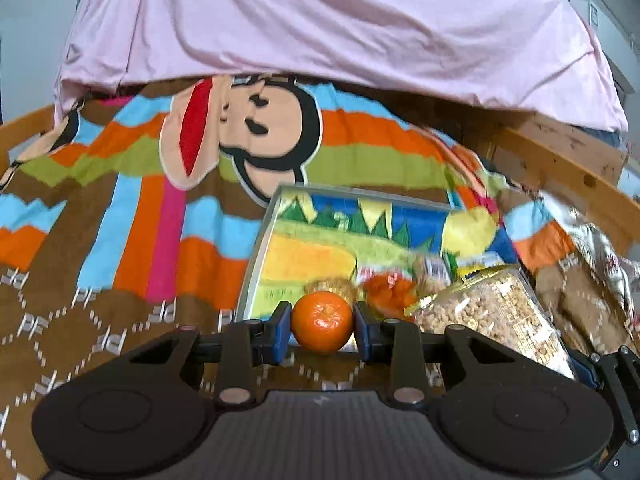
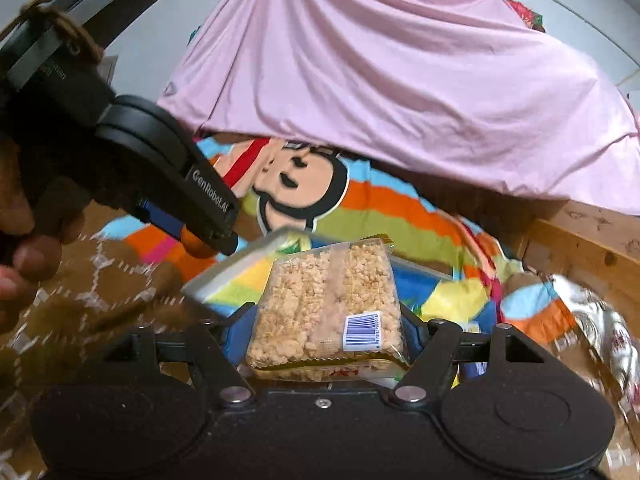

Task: Organize snacks
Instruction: 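Lift the orange ball and rice-crisp bar and carry both over the tray, then open both tools to drop the orange ball and rice-crisp bar into the tray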

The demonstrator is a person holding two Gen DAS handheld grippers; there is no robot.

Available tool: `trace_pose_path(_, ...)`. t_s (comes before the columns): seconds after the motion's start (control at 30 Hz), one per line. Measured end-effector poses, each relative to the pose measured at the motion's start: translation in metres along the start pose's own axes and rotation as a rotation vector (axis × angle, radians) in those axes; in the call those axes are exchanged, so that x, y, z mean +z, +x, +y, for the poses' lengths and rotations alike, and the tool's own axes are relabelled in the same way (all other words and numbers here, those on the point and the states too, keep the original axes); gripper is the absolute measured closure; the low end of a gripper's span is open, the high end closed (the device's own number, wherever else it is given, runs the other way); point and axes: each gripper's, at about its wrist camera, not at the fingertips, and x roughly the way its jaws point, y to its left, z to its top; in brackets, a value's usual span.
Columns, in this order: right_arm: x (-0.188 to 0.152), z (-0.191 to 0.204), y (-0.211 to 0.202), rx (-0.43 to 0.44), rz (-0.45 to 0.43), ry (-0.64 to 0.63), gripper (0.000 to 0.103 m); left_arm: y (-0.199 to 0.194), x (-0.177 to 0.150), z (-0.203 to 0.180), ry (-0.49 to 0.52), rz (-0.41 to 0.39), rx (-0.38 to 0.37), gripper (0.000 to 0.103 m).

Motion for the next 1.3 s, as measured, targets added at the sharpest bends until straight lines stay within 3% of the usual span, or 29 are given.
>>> trace_pose_path(0.3,0.02,-0.041,0.083,0.032,-0.066,0.009,0.031,0.056,0.026,0.0,-0.017,-0.026,0.029,0.067)
trace_pose_path(0.6,0.004,-0.065,0.154,0.132,0.048,0.134,0.031,0.118,0.011,0.008,-0.03,0.046,0.051,0.067)
trace_pose_path(0.8,-0.006,-0.06,0.166,0.18,0.102,0.134,0.031,0.13,-0.001,0.009,-0.034,0.076,0.066,0.067)
trace_pose_path(1.3,-0.009,-0.058,0.169,0.193,0.118,0.113,0.032,0.135,-0.005,0.012,-0.053,0.113,0.088,0.066)
